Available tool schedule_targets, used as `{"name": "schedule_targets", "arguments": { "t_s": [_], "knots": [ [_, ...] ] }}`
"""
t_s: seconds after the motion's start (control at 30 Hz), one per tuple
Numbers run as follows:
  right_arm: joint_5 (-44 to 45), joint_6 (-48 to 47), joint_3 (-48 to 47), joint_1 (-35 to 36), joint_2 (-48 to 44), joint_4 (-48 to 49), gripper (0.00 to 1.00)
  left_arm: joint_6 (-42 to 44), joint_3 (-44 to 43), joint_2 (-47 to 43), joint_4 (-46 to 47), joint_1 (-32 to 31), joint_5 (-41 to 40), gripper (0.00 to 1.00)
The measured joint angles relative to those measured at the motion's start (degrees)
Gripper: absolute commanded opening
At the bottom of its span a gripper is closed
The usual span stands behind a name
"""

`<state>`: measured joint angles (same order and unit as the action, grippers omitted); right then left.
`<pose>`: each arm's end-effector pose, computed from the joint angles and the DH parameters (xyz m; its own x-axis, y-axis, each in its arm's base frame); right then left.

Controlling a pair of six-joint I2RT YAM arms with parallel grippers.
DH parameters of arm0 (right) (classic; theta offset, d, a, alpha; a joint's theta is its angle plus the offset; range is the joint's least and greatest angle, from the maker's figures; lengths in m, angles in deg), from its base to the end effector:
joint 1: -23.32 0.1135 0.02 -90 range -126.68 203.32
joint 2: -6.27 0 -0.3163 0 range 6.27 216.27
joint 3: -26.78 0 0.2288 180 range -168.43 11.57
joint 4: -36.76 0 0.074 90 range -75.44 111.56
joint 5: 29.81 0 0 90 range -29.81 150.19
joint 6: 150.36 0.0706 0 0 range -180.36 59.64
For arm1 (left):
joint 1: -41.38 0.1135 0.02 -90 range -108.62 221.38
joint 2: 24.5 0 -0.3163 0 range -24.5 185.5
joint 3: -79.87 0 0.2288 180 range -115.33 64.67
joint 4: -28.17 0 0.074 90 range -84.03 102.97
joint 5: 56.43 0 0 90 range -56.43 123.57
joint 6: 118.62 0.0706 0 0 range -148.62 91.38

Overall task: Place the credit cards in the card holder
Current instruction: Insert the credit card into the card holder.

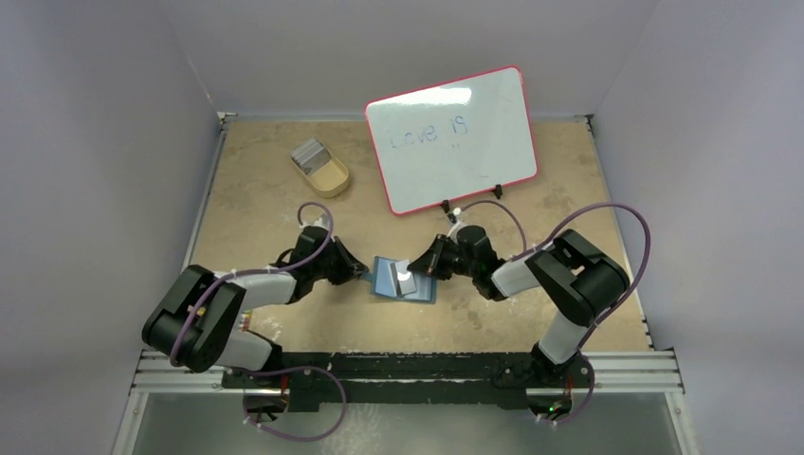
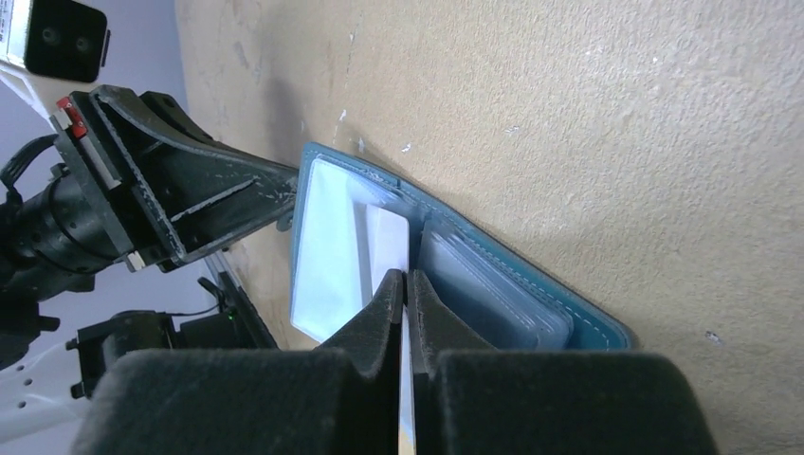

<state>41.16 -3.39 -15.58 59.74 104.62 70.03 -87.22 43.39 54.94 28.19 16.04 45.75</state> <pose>0.2468 0.2107 0.1824 -0.8429 0.3631 -0.3972 -0.1773 0.5096 0.8420 0.2053 -0.1137 0.1711 -0.7970 -0.5457 -0.2587 -0.2348 0.6747 -0.6997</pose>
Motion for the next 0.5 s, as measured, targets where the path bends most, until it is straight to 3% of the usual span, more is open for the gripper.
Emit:
{"name": "schedule_targets", "arguments": {
  "t_s": [0.23,0.5],
  "knots": [
    [0.59,1.84,2.16,-0.13,-0.39,3.74,0.00,-3.39,0.02,2.10,3.85,-3.54,-2.43,0.00],
    [2.16,2.86,3.65,-0.48,-2.82,4.57,0.00,-3.15,0.02,-1.07,-0.72,-4.74,-6.10,0.00]
  ]
}}
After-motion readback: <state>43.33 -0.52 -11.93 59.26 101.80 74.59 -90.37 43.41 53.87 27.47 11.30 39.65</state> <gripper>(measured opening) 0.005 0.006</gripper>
